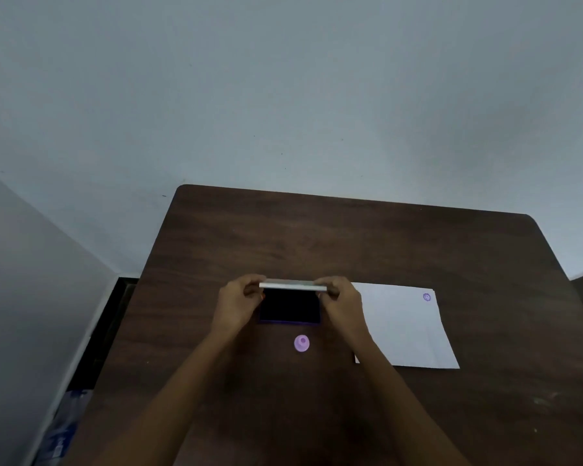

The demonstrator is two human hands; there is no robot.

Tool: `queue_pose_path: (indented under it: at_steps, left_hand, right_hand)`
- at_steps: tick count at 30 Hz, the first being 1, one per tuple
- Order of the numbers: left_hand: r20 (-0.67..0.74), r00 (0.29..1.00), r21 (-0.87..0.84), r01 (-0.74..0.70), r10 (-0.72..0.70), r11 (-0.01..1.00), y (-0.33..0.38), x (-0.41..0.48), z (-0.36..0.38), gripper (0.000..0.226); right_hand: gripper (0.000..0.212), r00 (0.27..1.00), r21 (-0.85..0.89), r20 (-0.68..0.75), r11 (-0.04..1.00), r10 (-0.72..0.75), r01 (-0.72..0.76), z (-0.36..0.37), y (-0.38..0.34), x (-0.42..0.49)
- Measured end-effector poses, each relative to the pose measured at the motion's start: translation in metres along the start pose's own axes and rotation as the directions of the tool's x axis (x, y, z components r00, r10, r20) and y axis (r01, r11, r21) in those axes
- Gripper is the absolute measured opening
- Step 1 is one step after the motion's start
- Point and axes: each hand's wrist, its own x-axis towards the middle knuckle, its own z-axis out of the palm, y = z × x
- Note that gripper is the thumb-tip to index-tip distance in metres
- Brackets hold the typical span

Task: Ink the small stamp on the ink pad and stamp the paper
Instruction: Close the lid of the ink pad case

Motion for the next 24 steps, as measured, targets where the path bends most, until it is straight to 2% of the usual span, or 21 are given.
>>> queue_pose_path:
  at_steps: [8, 15, 20, 24]
  left_hand:
    - [0.082, 0.996, 0.162, -0.031, 0.018, 0.986, -0.019, -0.024, 0.009, 0.042]
    - [0.089, 0.994, 0.355, -0.085, 0.057, 0.931, -0.028, -0.029, 0.017, 0.035]
    - [0.051, 0.991, 0.481, -0.13, 0.12, 0.867, -0.032, -0.031, 0.019, 0.021]
    - [0.102, 0.986, 0.537, -0.166, 0.132, 0.827, -0.032, -0.029, 0.021, 0.019]
  right_hand:
    - [0.028, 0.99, -0.144, 0.13, 0.987, -0.051, 0.069, 0.008, 0.018, -0.028]
    - [0.032, 0.989, -0.374, 0.112, 0.918, -0.093, 0.129, 0.019, 0.027, -0.038]
    - [0.025, 0.983, -0.447, 0.108, 0.876, -0.149, 0.182, 0.02, 0.03, -0.041]
    - [0.025, 0.977, -0.467, 0.121, 0.859, -0.175, 0.212, 0.022, 0.035, -0.042]
